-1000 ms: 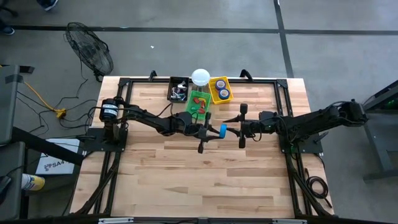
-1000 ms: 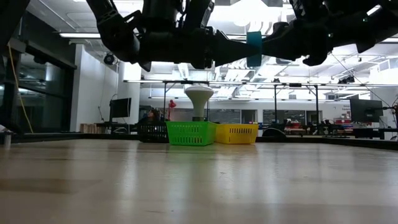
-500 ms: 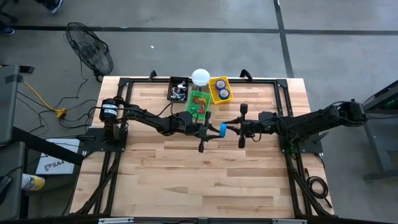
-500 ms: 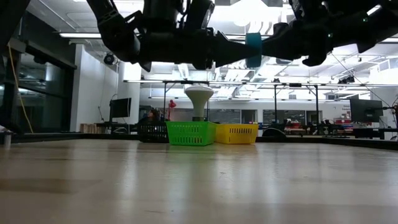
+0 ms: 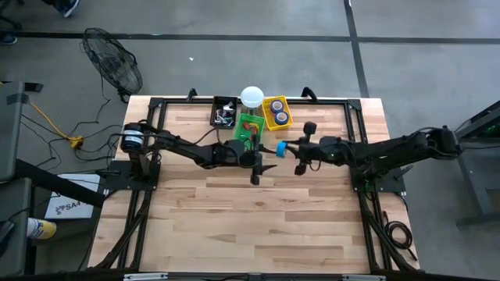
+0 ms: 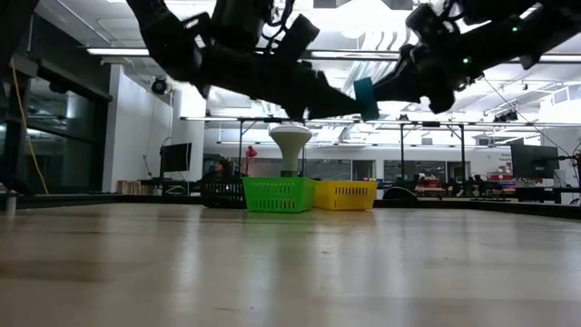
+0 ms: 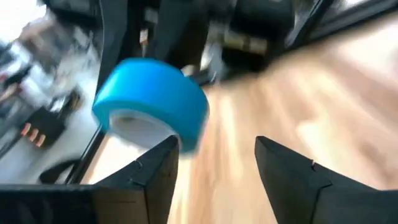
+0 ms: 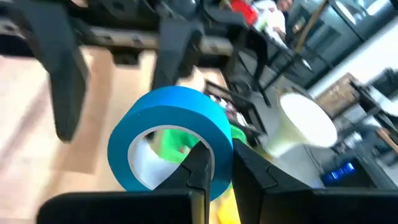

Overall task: Pick and place Stapler, Stapler remover, tape
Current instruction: Put the light blue tape into the yellow bin

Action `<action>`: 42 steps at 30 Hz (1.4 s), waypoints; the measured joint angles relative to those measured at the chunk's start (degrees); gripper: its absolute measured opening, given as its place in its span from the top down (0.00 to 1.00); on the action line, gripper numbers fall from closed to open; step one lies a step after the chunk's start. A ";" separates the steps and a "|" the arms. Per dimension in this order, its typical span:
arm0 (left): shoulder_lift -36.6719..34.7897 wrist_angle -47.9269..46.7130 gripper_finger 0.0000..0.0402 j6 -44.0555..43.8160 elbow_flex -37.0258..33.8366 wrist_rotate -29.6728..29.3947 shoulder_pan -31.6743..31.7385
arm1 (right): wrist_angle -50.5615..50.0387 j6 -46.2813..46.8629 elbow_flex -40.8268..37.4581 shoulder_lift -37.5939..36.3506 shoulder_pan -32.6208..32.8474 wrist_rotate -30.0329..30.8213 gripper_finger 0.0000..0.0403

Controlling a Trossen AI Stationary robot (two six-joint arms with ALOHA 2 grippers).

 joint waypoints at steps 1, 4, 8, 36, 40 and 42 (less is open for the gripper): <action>-1.32 -3.42 0.48 -0.03 0.00 -1.90 0.00 | -0.81 0.21 0.34 0.00 -1.11 0.40 0.92; -5.26 -14.13 0.47 -0.57 -0.07 -7.17 -0.16 | -2.61 2.70 0.98 0.00 -5.65 1.99 0.92; -10.22 -24.16 0.48 -1.12 -0.11 -10.63 -0.17 | -4.16 2.67 1.03 -0.03 -12.57 -0.72 0.92; -26.99 -19.22 0.51 -6.17 -22.69 -14.30 -1.61 | 5.06 -15.68 22.78 36.88 -43.02 -46.84 0.92; -27.35 -13.78 0.51 -6.15 -25.76 -14.29 -2.57 | 2.30 -20.31 26.90 39.93 -43.70 -48.51 0.92; -27.38 -12.12 0.51 -6.29 -26.45 -14.24 -3.17 | 0.64 -21.43 27.98 40.59 -43.99 -49.85 0.92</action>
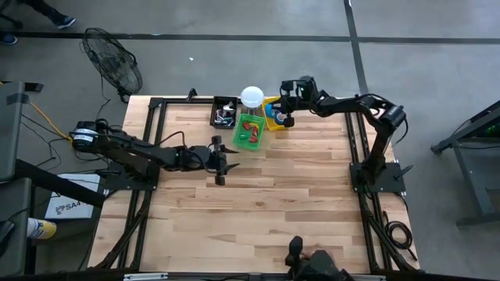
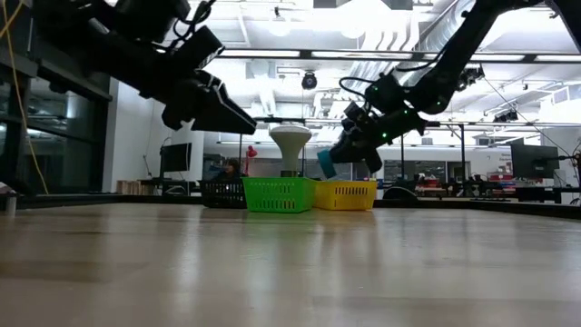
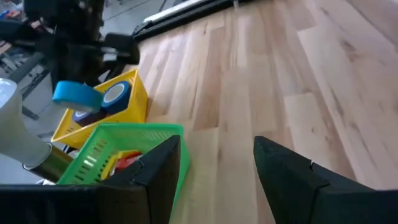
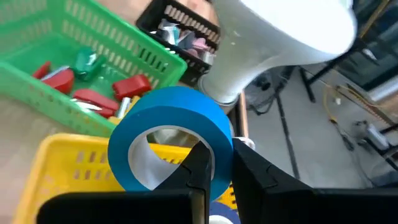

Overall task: Pick and place Stapler, Stapler remover, tape
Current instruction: Put the light blue tape into the yellow bin

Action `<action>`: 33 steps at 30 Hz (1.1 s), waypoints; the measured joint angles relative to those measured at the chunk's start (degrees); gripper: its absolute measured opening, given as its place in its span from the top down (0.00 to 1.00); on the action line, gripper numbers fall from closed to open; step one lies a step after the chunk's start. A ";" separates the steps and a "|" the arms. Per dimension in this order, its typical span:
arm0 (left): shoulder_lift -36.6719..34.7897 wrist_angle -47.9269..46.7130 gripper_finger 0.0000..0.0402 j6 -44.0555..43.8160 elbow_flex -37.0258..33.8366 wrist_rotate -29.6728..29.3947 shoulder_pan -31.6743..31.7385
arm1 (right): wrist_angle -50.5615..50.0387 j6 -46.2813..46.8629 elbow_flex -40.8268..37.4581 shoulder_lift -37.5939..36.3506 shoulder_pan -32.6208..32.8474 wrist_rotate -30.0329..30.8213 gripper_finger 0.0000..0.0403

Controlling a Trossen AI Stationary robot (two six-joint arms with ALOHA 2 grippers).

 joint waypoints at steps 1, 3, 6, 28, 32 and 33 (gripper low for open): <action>0.00 0.62 0.51 0.00 -0.24 -0.06 0.04 | -0.38 -0.45 0.50 0.38 -0.09 -0.21 0.92; 0.00 0.84 0.51 -0.02 -0.39 -0.04 0.02 | -0.58 -1.60 1.12 0.57 -0.12 0.19 0.92; 0.00 1.20 0.51 -0.01 -0.39 -0.09 0.04 | -0.89 -3.99 1.33 0.50 -0.23 -0.07 0.92; 0.02 2.48 0.51 0.23 -0.41 -0.27 0.07 | 4.83 -12.19 1.29 5.14 -0.78 0.00 0.86; 0.04 2.56 0.51 0.21 -0.41 -0.31 0.07 | 4.86 -12.22 1.29 5.14 -0.78 0.01 0.82; 0.04 2.63 0.51 0.21 -0.41 -0.34 0.07 | 4.87 -12.30 1.29 5.14 -0.78 0.00 0.81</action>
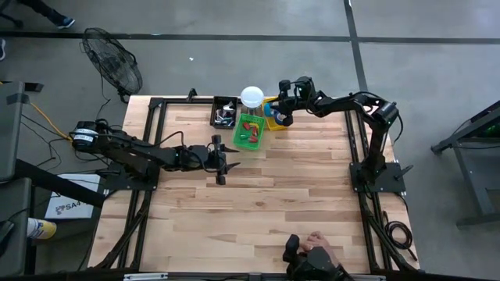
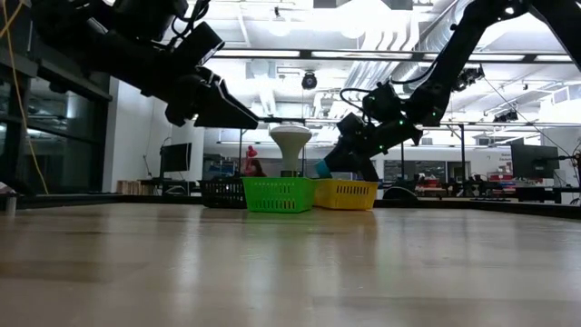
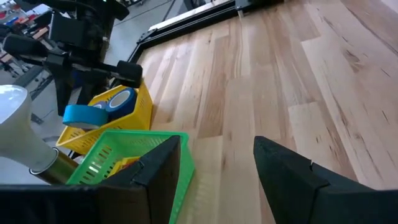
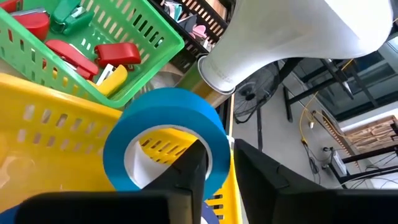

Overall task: Pick and place Stapler, Stapler remover, tape
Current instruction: Put the light blue tape into the yellow bin

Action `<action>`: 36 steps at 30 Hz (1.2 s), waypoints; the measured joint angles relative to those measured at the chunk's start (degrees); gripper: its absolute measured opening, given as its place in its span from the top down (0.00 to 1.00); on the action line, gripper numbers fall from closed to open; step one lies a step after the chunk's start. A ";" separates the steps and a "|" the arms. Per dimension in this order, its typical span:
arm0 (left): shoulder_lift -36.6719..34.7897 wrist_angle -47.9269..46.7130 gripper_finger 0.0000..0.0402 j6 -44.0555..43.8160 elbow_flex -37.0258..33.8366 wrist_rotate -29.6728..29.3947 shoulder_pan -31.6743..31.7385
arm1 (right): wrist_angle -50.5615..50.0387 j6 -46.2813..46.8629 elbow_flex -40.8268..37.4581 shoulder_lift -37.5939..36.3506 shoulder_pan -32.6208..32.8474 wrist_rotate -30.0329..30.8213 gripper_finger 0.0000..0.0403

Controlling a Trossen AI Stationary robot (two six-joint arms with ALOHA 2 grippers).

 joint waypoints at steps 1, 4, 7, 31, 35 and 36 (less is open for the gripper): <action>0.00 0.09 0.51 0.00 0.00 -0.07 0.00 | 0.00 -0.08 0.00 0.00 0.00 0.00 0.80; 0.00 0.34 0.51 0.00 0.00 -0.10 0.00 | 0.00 -0.04 0.00 -0.13 0.00 0.13 0.77; 0.00 0.40 0.51 0.00 0.00 -0.10 0.00 | 0.26 -0.01 0.00 -0.40 0.00 0.33 0.73; 0.00 0.55 0.51 -0.02 0.00 -0.03 0.00 | 0.66 3.13 -0.02 -0.63 0.00 4.44 0.66; 0.00 0.55 0.51 -0.01 0.00 0.17 0.01 | 0.66 3.14 -0.02 -0.63 0.00 4.56 0.66; 0.00 0.57 0.51 -0.02 0.00 0.17 0.00 | 0.66 3.13 -0.02 -0.65 0.00 4.56 0.66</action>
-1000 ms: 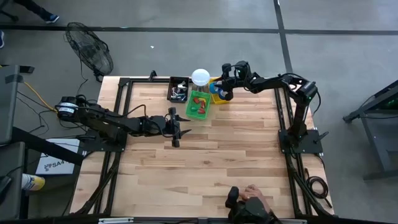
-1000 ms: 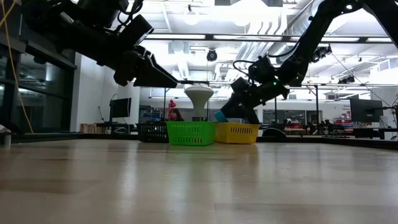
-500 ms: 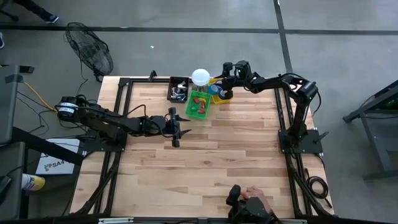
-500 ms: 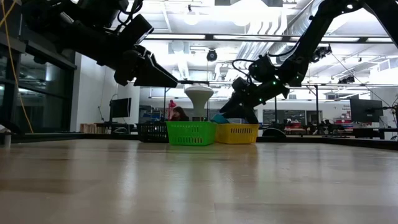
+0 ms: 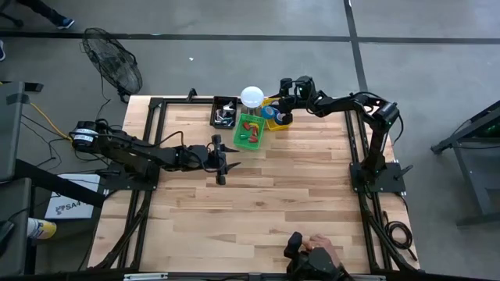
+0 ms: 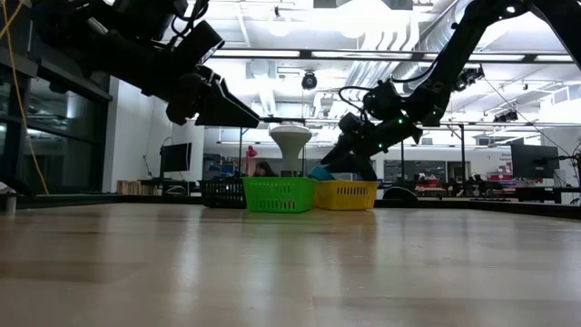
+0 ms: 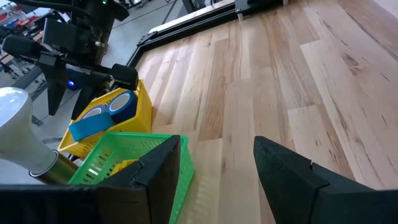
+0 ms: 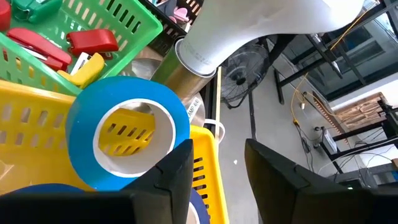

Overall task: Pick and place Stapler, Stapler remover, tape
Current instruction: Put the light blue tape into the yellow bin

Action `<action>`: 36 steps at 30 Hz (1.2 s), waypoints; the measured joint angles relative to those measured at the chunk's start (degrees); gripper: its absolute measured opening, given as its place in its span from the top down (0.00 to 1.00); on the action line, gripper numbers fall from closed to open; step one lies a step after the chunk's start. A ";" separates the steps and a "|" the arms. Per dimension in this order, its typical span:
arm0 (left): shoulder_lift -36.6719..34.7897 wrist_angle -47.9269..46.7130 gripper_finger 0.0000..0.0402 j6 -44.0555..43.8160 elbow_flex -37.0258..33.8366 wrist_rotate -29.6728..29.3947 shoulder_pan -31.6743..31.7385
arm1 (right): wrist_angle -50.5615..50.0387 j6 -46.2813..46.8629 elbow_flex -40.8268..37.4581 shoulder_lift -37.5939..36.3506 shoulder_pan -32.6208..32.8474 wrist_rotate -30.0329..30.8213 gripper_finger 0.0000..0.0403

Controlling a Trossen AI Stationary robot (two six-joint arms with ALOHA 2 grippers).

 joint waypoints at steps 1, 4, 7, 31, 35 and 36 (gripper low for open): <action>0.00 0.01 0.51 0.01 0.00 0.00 0.02 | 0.00 0.00 0.00 0.00 0.00 0.00 0.66; 0.00 0.01 0.51 0.22 0.00 0.00 0.00 | -0.24 0.00 0.00 0.00 0.00 0.00 0.66; 0.00 0.02 0.51 0.30 0.00 -0.01 0.01 | -0.63 0.00 0.00 -0.02 0.00 0.00 0.66; 0.02 0.10 0.51 0.46 0.00 -0.09 0.00 | -12.56 10.15 -0.02 -9.71 0.00 6.05 0.66; 0.02 0.09 0.51 0.46 0.00 -0.17 0.02 | -14.90 14.00 -0.02 -9.80 0.00 4.14 0.68; 0.02 0.07 0.51 0.46 0.00 -0.32 0.00 | -15.74 14.55 -0.02 -9.80 0.00 3.60 0.69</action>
